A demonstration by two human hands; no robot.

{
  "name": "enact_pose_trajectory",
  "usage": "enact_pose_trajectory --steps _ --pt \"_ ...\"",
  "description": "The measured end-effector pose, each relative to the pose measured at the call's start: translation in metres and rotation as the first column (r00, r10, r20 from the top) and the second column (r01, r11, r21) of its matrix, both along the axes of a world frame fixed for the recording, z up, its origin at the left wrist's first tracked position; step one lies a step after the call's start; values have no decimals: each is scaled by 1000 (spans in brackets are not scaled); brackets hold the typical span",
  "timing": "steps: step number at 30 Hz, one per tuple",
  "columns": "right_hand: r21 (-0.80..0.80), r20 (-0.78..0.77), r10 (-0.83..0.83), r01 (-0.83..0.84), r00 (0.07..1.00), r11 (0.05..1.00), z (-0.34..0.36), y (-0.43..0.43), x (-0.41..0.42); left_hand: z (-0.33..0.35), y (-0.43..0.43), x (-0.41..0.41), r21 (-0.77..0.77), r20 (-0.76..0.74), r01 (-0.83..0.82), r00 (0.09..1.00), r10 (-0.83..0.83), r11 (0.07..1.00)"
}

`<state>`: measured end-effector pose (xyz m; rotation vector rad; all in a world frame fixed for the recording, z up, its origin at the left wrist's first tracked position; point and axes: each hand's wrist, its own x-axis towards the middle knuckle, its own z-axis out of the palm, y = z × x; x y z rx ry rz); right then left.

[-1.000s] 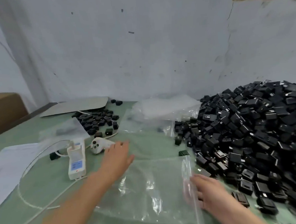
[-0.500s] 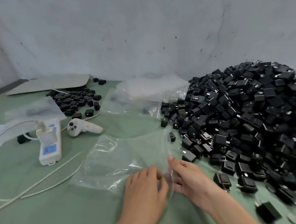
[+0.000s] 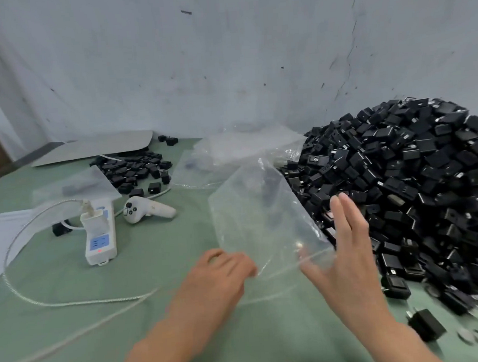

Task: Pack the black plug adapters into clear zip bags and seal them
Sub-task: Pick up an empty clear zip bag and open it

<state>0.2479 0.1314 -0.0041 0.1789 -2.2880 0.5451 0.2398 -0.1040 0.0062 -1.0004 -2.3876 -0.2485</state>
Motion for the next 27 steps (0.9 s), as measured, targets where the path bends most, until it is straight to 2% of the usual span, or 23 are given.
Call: enact_pose_trajectory --steps 1,2,5,7,9,10,11,12,13,14,15,17,19,21,22,24,26,27 --pt "87 -122 63 -53 991 995 5 1 6 2 -9 -3 -2 -27 -7 1000 7 1000" --pt "175 -179 131 -99 975 980 6 0 12 4 -16 -6 8 -57 -21 998 22 1000" --pt "320 -122 229 -180 966 930 -4 -22 28 4 -28 -15 173 -64 -115 990 128 978" --pt "372 -99 201 -151 974 916 -12 -40 31 1 -25 -18 382 65 -222 975 213 897" --pt "346 -108 135 -90 985 934 -8 -47 26 -3 -16 -17 569 205 -322 946 249 756" --pt "284 -120 82 -45 989 958 -2 -44 23 -5 -12 -16 638 258 -358 934 248 682" --pt "198 -139 22 6 990 980 6 -39 19 -10 -8 -16 679 294 -377 926 236 630" --pt "109 -161 -34 52 986 993 12 -32 16 -16 -3 -16 687 320 -383 922 216 617" --pt "37 -182 -72 80 981 996 17 -26 14 -22 3 -15 649 333 -378 921 200 660" --pt "-15 -204 -92 91 975 996 20 -20 13 -28 11 -14 573 322 -339 930 176 746" --pt "-49 -223 -102 93 969 994 21 -17 13 -37 20 -14 467 313 -280 940 139 839" --pt "-79 -235 -107 91 966 993 21 -14 12 -48 42 -17 280 332 -161 941 62 946" --pt "-44 -221 -46 37 974 998 19 -13 8 -45 61 -24 151 339 -127 938 69 980" --pt "22 -178 121 -119 977 993 17 -16 1 -25 65 -30 86 263 -140 958 113 986" --pt "54 -151 221 -215 964 975 16 -19 -3 -15 57 -30 125 203 -177 968 149 976" --pt "117 -99 359 -348 928 930 14 -22 -14 -4 24 -25 314 52 -232 972 227 921" --pt "113 -34 426 -420 904 900 13 -24 -27 -2 -13 -14 450 -82 -142 976 199 881" --pt "57 22 464 -464 886 884 13 -26 -34 -1 -26 -5 491 -117 -97 978 176 866"
